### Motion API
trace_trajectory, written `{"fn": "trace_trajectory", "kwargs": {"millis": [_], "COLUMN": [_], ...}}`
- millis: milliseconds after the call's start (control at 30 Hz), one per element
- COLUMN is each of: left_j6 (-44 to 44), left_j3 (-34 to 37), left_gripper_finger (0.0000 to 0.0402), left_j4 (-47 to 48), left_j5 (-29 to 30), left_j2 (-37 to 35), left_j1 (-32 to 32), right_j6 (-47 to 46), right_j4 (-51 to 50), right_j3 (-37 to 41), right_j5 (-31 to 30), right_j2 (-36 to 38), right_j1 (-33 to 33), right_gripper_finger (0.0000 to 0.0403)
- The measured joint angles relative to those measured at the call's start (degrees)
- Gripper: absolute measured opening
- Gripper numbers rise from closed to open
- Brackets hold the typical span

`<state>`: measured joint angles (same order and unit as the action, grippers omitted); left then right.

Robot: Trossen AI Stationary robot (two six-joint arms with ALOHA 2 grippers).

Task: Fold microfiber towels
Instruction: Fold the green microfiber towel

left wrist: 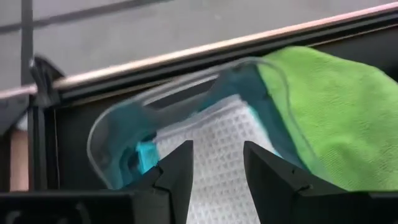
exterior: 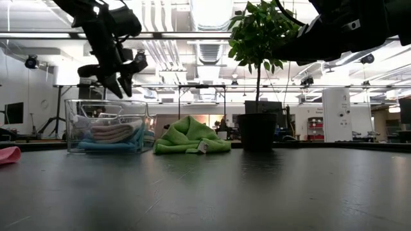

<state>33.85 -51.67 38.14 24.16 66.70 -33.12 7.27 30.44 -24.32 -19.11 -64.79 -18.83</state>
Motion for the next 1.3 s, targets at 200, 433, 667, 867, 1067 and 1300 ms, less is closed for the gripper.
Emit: {"fn": "trace_trajectory", "kwargs": {"millis": [200,433,667,867,1067,1300], "left_j6": [-3.21,-6.04,-5.72,-5.69,-5.63,-5.83], "left_j3": [1.76,2.46,2.46,2.46,2.46,2.28], "left_gripper_finger": [0.0125,0.0088,0.0034,0.0003,0.0002,0.0002], "left_j4": [-5.14,-9.49,-15.17,-16.85,-19.66,-19.09], "left_j5": [-7.6,-7.19,-3.41,-2.78,-2.82,-3.07], "left_j2": [1.35,8.24,14.99,18.38,20.68,17.03], "left_j1": [0.2,0.13,-0.11,-0.15,-0.13,0.19], "right_j6": [-0.13,-0.11,0.11,0.05,-0.05,-0.15], "right_j4": [0.0,-0.02,-0.15,-0.25,-0.2,-0.2], "right_j3": [-0.26,-0.26,-0.26,-0.02,-0.02,-0.02], "right_j5": [0.0,0.0,0.0,0.0,0.0,0.0], "right_j2": [0.0,0.0,0.0,0.0,0.0,0.0], "right_j1": [0.0,0.0,0.0,0.0,-0.01,-0.02], "right_gripper_finger": [0.0009,0.0009,0.0009,0.0009,0.0009,0.0009]}}
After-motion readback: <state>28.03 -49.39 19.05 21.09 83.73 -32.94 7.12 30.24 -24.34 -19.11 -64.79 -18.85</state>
